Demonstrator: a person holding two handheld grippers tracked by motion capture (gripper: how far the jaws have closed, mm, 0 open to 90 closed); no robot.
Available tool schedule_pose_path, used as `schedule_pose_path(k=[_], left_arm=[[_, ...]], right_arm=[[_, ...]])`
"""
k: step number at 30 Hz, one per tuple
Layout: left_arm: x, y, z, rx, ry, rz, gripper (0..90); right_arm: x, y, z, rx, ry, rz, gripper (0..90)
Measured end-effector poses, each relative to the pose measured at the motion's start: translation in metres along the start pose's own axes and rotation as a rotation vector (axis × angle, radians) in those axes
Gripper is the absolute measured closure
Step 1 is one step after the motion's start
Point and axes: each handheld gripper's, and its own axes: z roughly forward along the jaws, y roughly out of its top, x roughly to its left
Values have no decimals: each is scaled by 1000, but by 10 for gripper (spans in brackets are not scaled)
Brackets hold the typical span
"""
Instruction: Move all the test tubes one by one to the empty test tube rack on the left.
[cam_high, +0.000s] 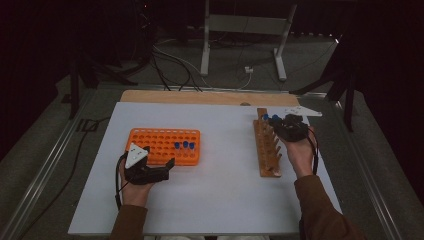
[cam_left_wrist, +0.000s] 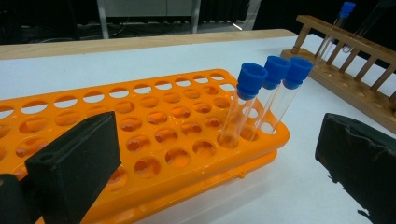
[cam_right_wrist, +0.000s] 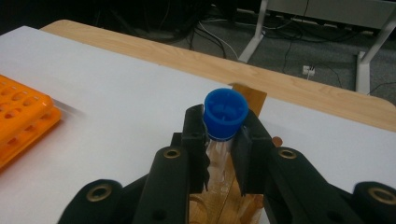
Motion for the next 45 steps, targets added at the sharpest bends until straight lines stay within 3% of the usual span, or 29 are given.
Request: schedule_pose_path(k=[10,19,25,45], left_arm=[[-1,0,0,-2,-1,4,9],[-3,2,-1,-4,-5,18,9],[-6,3,-1,-11,-11,33,9],[-19,8,-2,-28,-43,73,9]], right_arm=[[6,10,-14,-39,10,-23,771],[20,15,-23,-64,67,-40,771],[34,11,-23,-60,116,-50,771],[91,6,-25,-27,249,-147,770]])
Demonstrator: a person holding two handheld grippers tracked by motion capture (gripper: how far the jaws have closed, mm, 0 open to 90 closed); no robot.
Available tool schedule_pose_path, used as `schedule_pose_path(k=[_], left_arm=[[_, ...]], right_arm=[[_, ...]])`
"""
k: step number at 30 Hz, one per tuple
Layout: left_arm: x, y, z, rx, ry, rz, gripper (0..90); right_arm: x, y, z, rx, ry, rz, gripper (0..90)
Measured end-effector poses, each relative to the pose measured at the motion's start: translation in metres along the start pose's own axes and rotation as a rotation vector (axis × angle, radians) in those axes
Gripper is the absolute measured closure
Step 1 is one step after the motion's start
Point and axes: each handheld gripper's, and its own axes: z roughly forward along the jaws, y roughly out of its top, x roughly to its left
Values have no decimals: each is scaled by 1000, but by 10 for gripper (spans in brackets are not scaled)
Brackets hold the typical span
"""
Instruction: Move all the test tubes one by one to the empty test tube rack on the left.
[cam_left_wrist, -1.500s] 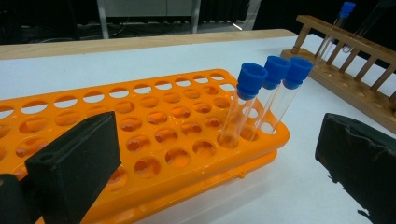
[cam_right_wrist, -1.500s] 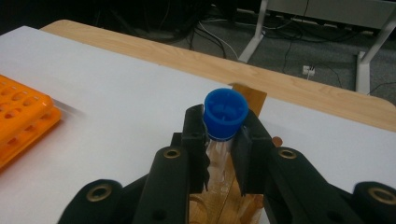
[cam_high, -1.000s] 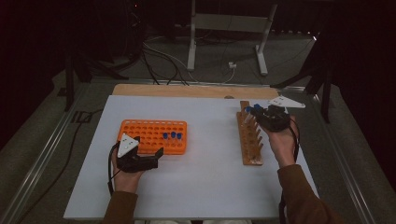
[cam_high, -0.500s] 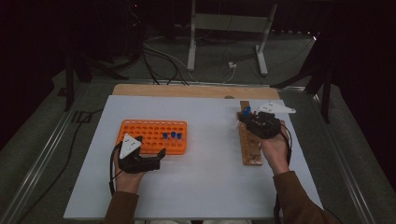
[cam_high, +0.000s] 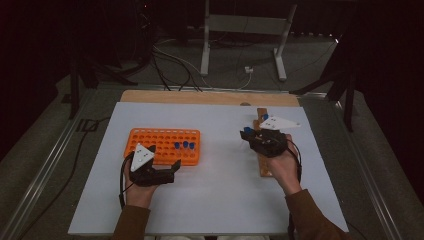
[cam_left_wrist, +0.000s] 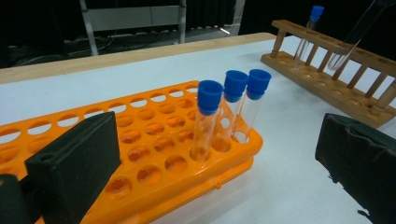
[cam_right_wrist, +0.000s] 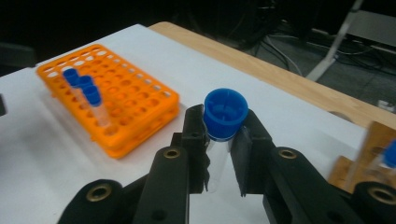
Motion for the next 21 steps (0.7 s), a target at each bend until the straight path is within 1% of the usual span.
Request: schedule_pose_path(k=[5,8,12,15,18,21], left_arm=[[-4,2,0,-9,-4,11,9],[-8,4,-2,-31,2,27,15],[-15,10,-4,-44,-9,37,15],[-22,13,-3,-51,-15,49,24],[-32,17,-1,-49,-39,66,29],[-44,20,3,-41,-65,101,45]], right_arm=[[14,1,4,12,34,-23,771],[23,1,6,18,58,-36,770],[33,2,8,22,90,-46,770],[39,2,10,17,113,-40,770],[42,2,13,9,141,-20,770],[47,2,16,15,160,-21,770]])
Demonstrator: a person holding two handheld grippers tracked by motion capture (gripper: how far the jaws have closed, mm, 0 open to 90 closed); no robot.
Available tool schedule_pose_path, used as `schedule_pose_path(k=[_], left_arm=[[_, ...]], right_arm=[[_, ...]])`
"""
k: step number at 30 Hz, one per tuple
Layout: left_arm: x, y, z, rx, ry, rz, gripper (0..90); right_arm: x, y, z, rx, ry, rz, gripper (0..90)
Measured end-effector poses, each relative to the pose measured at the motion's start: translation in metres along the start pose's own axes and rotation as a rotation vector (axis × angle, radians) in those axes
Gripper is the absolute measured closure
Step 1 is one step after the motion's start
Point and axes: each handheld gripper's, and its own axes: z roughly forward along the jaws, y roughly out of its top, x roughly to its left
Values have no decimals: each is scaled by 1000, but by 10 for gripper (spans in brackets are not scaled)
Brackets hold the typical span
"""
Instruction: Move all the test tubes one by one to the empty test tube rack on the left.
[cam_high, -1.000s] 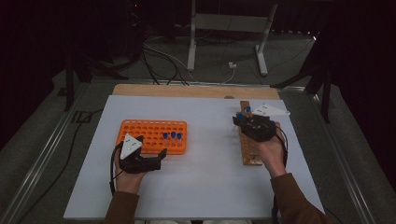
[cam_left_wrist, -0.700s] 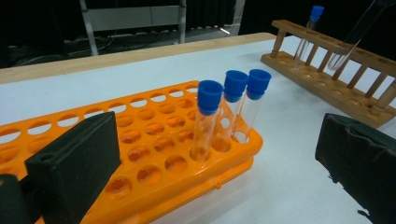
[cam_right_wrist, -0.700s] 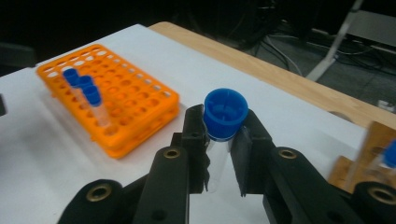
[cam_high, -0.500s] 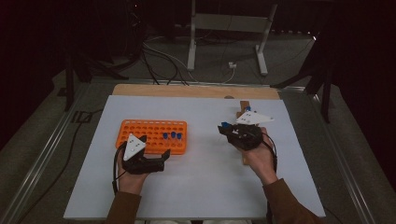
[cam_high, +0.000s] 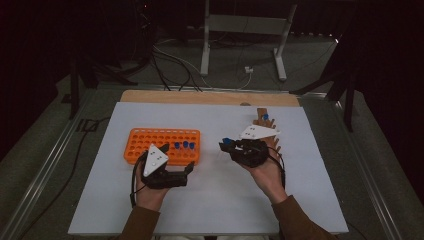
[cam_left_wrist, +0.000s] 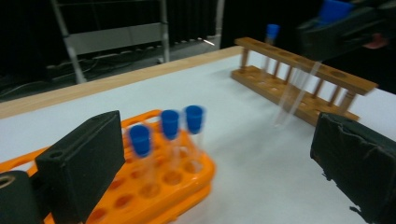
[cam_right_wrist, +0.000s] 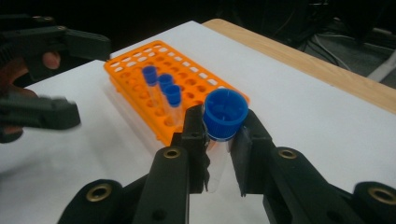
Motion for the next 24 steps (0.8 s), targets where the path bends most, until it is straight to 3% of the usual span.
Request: schedule_pose_path(k=[7,11,16,24], left_arm=[[-20,11,10,10,-31,68,96],[-26,13,18,25,-40,65,185],[-33,10,27,24,-56,94,500],[-37,8,34,31,-72,106,767]], right_arm=[[12,6,7,9,44,-12,770],[20,9,11,12,74,-15,770],[29,13,13,13,97,-29,770],[32,14,15,18,106,-29,770]])
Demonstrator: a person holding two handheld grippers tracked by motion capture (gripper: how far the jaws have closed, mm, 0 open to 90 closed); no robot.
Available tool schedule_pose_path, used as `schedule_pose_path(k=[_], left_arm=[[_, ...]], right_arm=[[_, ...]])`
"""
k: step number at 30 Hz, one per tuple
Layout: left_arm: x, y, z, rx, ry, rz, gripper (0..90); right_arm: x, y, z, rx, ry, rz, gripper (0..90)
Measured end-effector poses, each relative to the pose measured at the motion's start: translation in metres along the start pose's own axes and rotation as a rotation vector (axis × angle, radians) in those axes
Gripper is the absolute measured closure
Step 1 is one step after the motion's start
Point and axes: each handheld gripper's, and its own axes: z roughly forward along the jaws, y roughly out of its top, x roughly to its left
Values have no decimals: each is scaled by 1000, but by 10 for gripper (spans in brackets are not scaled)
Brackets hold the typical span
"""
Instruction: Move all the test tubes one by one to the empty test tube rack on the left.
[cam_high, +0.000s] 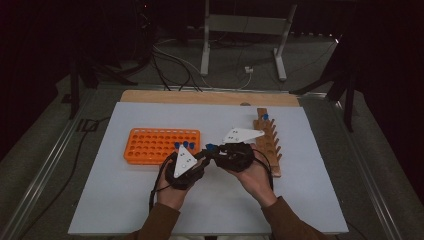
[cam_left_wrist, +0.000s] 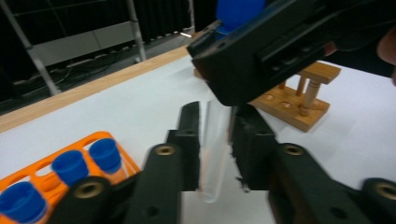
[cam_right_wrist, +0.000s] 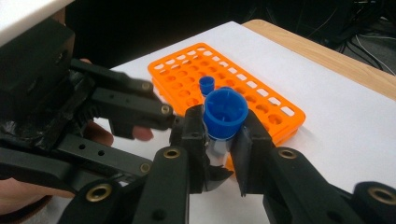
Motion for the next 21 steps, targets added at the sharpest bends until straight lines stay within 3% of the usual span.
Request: schedule_pose_path(k=[4,11,21], left_arm=[[-1,0,1,-5,-9,3,782],[9,-1,-4,-11,10,-36,782],[27,-7,-21,-22,43,-86,782]], right_arm=[[-2,-1,-1,7,6,-5,761],[-9,-2,-12,-41,-27,28,482],[-20,-7,-29,-95,-125,32,153]])
